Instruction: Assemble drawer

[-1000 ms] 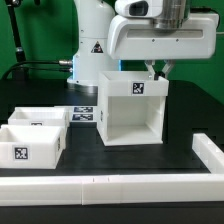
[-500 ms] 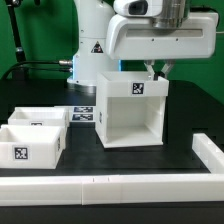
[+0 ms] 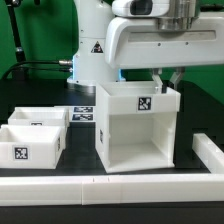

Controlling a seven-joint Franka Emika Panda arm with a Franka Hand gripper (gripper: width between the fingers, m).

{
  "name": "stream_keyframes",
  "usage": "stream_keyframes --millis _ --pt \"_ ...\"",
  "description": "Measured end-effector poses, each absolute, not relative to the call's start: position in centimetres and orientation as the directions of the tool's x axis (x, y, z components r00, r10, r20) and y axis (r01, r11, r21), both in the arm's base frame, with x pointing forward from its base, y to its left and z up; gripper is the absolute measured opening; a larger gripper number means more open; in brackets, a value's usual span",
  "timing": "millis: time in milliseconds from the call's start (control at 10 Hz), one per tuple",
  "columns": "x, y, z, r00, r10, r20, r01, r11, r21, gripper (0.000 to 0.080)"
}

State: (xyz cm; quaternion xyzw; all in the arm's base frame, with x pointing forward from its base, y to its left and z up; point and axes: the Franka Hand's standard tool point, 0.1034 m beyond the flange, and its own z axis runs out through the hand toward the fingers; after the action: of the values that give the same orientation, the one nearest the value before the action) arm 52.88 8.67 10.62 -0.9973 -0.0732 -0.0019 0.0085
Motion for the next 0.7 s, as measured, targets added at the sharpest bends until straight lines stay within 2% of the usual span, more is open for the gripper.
stream_keyframes --millis 100,400,700 --pt "54.18 8.82 10.66 0.989 0.143 0.028 0.143 -0.989 -0.019 0.0038" --pt "54.19 8.92 10.65 0.992 0.126 0.029 0.126 -0.992 -0.022 0.0038" --pt "54.16 9.3 10.63 0.998 -0.054 0.025 -0.052 -0.998 -0.045 0.0038"
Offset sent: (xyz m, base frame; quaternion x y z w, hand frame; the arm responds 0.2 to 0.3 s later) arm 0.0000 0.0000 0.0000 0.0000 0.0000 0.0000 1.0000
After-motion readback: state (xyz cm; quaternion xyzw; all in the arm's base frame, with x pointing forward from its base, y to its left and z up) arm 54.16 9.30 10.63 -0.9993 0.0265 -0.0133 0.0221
